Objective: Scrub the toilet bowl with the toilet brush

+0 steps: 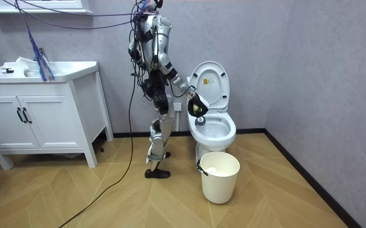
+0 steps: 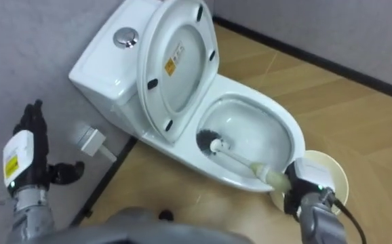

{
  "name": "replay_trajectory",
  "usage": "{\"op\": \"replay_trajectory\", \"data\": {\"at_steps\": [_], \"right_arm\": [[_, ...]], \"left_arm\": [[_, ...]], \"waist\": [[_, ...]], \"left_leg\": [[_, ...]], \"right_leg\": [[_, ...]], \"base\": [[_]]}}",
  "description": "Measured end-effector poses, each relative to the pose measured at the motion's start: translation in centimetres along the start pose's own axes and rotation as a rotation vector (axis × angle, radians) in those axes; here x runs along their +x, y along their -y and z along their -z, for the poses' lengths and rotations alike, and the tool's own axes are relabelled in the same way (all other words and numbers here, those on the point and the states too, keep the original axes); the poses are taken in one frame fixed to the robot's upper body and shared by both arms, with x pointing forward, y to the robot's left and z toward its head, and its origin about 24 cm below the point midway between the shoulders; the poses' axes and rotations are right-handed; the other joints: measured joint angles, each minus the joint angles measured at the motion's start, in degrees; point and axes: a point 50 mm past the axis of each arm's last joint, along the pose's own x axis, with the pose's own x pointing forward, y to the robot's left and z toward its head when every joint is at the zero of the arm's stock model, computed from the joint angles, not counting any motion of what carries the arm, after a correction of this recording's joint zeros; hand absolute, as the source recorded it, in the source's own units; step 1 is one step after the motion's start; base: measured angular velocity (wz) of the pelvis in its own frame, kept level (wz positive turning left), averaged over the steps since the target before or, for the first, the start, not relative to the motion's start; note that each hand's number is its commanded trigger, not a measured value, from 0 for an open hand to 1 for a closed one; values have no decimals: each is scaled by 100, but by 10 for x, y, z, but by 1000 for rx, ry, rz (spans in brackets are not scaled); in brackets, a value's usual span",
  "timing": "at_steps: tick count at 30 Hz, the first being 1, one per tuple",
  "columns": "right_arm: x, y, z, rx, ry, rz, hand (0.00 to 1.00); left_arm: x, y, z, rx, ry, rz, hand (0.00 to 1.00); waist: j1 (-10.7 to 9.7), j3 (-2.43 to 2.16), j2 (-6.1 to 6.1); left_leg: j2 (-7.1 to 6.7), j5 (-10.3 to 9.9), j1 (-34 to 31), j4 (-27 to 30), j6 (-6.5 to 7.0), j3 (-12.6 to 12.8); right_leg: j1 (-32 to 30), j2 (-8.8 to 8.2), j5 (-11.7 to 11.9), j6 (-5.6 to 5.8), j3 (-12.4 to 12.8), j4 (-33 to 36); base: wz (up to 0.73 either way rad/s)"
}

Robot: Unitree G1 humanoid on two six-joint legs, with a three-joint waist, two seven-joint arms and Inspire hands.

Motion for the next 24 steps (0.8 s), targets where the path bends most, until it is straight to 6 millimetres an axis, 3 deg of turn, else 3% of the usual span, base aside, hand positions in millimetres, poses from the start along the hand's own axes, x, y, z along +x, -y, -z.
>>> {"op": "replay_trajectory", "data": {"at_steps": [3,5,11,15,21,24], "right_arm": [[-1,-2,4,108,-16,-13,100],[-2,-4,6,148,-17,-15,100],[-3,-10,12,339,-66,28,100],[-5,-17,20,422,-121,47,100],[-5,-23,23,542,-180,113,100],[-6,-25,22,658,-218,159,100]], "left_arm": [[-16,13,31,47,-139,78,0],[-28,19,48,63,-241,123,0],[-67,34,94,-45,-614,257,0],[-76,44,103,-106,-744,327,0],[-59,54,92,-172,-750,415,0],[-47,56,85,-186,-730,413,0]], "waist": [[-80,23,-30],[-128,12,-37],[-390,11,-38],[-528,19,-10],[-687,36,36],[-834,-3,57]], "left_leg": [[-1,-41,188,-84,-60,13],[10,-89,278,-92,-77,73],[23,-143,478,-171,-53,263],[30,-187,631,-193,-30,419],[123,-298,679,-177,-31,738],[133,-313,689,-208,-20,884]], "right_leg": [[161,17,1,2,25,-91],[225,22,-14,23,113,-94],[271,17,-28,47,373,-91],[348,10,-36,67,519,-76],[265,75,16,85,860,-53],[242,93,65,94,1022,-59]], "base": [[-7],[-18],[-18],[-19],[-26],[-29]]}}
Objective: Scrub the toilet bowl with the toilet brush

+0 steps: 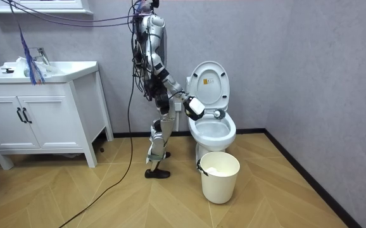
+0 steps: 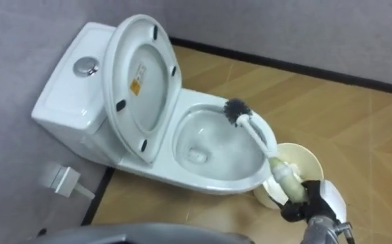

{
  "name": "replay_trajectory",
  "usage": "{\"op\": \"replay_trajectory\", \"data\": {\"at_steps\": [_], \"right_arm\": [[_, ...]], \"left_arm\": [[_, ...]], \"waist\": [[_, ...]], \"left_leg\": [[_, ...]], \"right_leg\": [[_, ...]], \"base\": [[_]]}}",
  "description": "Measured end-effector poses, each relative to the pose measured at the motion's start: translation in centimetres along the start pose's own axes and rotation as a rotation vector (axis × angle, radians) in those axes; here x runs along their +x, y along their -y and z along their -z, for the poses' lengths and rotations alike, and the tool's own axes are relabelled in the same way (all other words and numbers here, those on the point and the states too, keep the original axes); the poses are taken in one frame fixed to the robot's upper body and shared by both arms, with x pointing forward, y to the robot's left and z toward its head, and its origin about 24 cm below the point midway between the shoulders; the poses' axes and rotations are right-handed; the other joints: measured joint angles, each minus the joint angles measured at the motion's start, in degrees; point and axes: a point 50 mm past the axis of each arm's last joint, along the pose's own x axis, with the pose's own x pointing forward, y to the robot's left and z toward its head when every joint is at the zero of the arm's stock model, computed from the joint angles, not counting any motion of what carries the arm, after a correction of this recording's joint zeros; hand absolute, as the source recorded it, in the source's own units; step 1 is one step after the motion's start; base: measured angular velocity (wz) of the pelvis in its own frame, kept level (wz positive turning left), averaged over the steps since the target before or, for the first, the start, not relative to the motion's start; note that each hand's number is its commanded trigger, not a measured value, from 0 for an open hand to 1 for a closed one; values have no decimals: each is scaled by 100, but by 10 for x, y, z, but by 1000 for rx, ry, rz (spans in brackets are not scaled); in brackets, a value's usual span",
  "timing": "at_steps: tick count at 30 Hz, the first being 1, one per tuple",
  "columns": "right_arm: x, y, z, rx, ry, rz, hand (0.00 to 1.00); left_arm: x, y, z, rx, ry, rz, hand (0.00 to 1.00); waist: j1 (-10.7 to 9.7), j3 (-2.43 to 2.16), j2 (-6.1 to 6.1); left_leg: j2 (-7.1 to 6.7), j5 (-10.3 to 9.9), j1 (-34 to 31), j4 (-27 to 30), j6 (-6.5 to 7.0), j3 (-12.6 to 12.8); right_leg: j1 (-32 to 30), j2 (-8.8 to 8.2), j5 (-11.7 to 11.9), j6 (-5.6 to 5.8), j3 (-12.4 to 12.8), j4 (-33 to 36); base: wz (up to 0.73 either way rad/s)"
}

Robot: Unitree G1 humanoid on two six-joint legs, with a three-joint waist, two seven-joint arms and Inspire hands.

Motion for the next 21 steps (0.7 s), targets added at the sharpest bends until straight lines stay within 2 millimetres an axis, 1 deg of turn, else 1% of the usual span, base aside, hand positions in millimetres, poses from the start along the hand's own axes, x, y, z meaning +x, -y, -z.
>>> {"op": "replay_trajectory", "data": {"at_steps": [1,2,3,5,6,7,9,12,14,18,19,20,21], "right_arm": [[-1,-1,0,34,-11,16,100],[-1,-1,0,46,-14,25,100],[-1,0,0,64,-16,44,100],[-1,1,-1,81,-16,69,100],[-1,2,0,102,-23,78,100],[0,1,0,129,-29,86,100],[2,-1,0,194,-54,94,100],[1,-4,9,266,-126,120,100],[0,-6,16,279,-170,133,100],[-1,-10,28,309,-259,154,100],[-2,-11,29,321,-274,157,85],[-2,-11,30,324,-279,159,33],[-2,-11,31,328,-286,160,0]], "left_arm": [[1,0,-4,-2,10,2,0],[2,0,-9,-5,22,5,0],[3,1,-14,-9,33,17,0],[5,3,-25,-19,58,37,0],[5,5,-30,-26,71,47,0],[6,6,-34,-23,86,59,0],[7,6,-38,-25,99,73,0],[6,8,-40,-27,103,91,0],[7,8,-41,-28,105,103,0],[6,12,-35,-22,85,140,0],[5,12,-34,-23,81,150,0],[5,13,-33,-22,79,156,0],[5,13,-31,-21,74,161,0]], "waist": [[-38,-10,8],[-78,-16,35],[-96,-19,62],[-132,-8,101],[-149,-10,122],[-175,3,128],[-269,7,143],[-288,19,169],[-283,16,186],[-269,17,188],[-269,18,186],[-268,18,186],[-268,17,183]], "left_leg": [[5,-8,32,-34,0,67],[10,-12,41,-41,2,100],[15,-16,63,-73,5,169],[7,-16,107,-102,7,232],[1,-19,148,-118,11,272],[2,-23,159,-121,18,306],[2,-32,163,-122,31,306],[0,-34,202,-145,35,305],[0,-35,221,-178,36,306],[-2,-35,233,-179,36,307],[-4,-35,234,-178,36,311],[-4,-35,237,-178,36,307],[-6,-35,241,-178,36,307]], "right_leg": [[-13,5,7,2,75,1],[-24,6,10,4,102,3],[-66,9,17,9,188,26],[-71,15,21,14,251,87],[-63,14,23,18,321,88],[-70,13,27,24,361,89],[-98,9,33,34,360,88],[-100,4,36,40,366,85],[-100,-11,36,40,369,82],[-94,-20,34,41,373,75],[-96,-21,34,41,374,75],[-95,-21,34,41,379,74],[-92,-20,34,42,383,73]], "base": [[-35],[-34],[-34],[-30],[-22],[-19],[-3],[0],[0],[0],[0],[0],[0]]}}
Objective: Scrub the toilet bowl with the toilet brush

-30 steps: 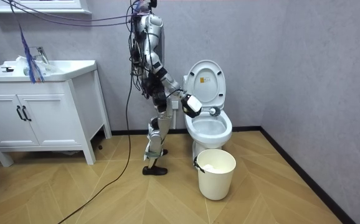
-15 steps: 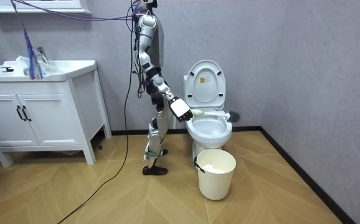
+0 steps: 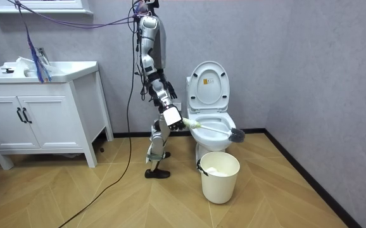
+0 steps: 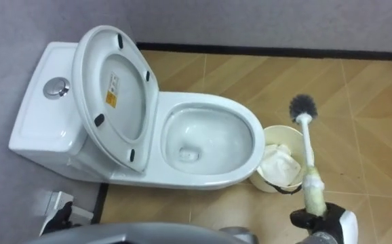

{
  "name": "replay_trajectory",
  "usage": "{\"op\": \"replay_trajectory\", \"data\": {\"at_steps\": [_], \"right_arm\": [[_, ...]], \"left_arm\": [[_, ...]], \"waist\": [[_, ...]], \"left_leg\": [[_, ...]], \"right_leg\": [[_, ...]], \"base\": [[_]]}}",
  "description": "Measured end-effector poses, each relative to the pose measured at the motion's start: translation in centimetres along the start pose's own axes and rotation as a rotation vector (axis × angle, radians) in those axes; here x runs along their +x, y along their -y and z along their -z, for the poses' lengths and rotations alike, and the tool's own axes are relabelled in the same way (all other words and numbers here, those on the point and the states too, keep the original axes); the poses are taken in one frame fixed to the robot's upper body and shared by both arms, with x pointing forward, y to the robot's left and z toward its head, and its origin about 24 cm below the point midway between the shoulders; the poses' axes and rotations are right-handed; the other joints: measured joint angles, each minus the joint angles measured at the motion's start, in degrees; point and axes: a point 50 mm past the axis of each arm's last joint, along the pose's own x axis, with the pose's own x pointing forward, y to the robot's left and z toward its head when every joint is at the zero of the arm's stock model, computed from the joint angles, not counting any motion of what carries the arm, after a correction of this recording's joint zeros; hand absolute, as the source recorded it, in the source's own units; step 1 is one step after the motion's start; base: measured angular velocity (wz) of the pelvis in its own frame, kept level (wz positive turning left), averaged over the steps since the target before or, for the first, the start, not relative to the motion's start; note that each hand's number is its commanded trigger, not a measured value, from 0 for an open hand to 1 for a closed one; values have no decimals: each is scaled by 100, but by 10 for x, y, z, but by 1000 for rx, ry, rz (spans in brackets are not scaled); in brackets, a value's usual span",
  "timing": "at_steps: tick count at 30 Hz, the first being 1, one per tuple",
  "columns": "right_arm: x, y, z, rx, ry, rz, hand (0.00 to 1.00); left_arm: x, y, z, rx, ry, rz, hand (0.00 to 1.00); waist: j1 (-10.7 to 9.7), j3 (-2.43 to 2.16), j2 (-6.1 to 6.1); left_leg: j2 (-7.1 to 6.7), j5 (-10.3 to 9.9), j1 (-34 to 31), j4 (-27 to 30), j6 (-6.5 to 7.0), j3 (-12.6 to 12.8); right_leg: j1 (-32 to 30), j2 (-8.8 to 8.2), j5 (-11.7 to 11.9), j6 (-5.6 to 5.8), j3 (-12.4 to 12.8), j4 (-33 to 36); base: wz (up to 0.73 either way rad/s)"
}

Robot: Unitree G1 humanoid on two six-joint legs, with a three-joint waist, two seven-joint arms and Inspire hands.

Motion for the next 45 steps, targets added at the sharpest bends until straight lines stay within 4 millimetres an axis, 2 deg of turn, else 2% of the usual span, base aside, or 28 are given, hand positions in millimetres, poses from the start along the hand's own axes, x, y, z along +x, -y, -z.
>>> {"op": "replay_trajectory", "data": {"at_steps": [9,18,23,41,45], "right_arm": [[2,0,8,-2,-56,7,0],[2,-1,4,2,-48,4,0],[4,-3,-2,7,-37,-3,0],[4,-3,1,-4,-47,-10,0],[2,-2,14,-35,-93,-16,0]], "left_arm": [[-3,3,20,-7,-68,43,0],[-8,5,37,9,-126,48,0],[-11,5,45,21,-155,51,0],[-10,5,43,77,-147,51,0],[-9,4,39,99,-145,47,0]], "waist": [[45,4,-11],[172,12,-70],[165,16,-83],[150,23,-34],[155,15,-40]], "left_leg": [[-2,0,9,8,0,-1],[-3,0,7,14,0,-18],[-2,0,-9,32,-1,-22],[7,-24,-32,37,-7,-35],[-1,-32,-27,36,-8,-35]], "right_leg": [[10,36,0,0,13,-9],[43,35,-1,5,-3,-92],[42,32,-1,5,-14,-98],[31,42,-1,4,-20,-100],[50,36,-1,5,-17,-86]], "base": [[0],[0],[0],[0],[0]]}}
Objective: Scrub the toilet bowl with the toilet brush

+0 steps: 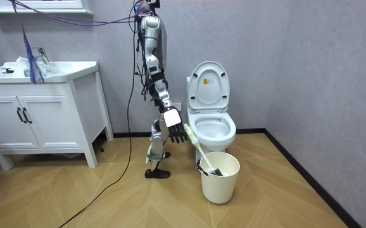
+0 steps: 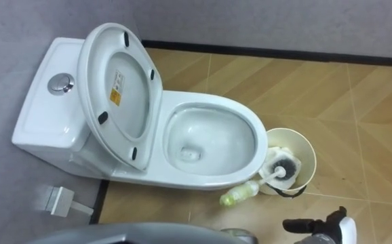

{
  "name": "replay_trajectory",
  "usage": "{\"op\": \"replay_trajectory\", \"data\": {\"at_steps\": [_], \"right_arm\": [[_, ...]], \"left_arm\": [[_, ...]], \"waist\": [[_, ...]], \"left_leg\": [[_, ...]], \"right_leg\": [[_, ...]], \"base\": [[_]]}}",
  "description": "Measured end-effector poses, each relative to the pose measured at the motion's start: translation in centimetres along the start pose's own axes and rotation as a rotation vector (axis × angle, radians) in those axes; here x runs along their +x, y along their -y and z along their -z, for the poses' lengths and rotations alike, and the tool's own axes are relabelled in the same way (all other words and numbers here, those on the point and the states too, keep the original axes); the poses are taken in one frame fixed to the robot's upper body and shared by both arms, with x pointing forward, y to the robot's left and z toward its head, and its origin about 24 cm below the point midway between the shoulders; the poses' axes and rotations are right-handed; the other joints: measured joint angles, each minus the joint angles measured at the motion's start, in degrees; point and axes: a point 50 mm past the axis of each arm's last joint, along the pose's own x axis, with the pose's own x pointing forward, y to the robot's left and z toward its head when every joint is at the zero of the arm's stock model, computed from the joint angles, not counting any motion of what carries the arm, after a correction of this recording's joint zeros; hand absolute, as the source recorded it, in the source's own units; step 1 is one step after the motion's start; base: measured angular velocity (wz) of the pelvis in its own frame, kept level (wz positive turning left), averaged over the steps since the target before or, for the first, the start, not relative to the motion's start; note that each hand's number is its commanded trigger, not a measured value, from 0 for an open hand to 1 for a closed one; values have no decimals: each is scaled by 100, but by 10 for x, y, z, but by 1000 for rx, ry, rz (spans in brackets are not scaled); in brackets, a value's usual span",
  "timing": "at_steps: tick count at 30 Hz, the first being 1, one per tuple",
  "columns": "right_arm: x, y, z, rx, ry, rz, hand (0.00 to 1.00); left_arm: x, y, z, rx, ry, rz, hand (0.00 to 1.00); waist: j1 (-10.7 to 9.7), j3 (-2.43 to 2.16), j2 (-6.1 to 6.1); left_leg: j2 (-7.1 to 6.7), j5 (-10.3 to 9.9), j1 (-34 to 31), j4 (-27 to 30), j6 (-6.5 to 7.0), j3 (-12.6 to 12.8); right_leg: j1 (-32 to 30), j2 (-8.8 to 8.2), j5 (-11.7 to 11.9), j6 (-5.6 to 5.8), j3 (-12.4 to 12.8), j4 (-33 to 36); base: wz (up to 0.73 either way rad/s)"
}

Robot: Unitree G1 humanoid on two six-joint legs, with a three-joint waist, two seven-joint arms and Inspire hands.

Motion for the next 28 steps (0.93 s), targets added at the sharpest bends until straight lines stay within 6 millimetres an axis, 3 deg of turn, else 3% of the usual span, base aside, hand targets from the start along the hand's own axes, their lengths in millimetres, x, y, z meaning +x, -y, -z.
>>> {"op": "replay_trajectory", "data": {"at_steps": [13,28], "right_arm": [[-9,0,56,-178,-250,-186,0],[-8,-9,49,-331,-237,-302,0]], "left_arm": [[0,1,8,11,-75,13,0],[0,8,4,28,-100,57,0]], "waist": [[-33,-1,-5],[-31,-13,42]], "left_leg": [[-9,0,157,19,0,-90],[-23,-43,106,57,10,-156]], "right_leg": [[161,-61,-59,18,-40,-9],[161,-15,-56,21,-84,6]], "base": [[2],[0]]}}
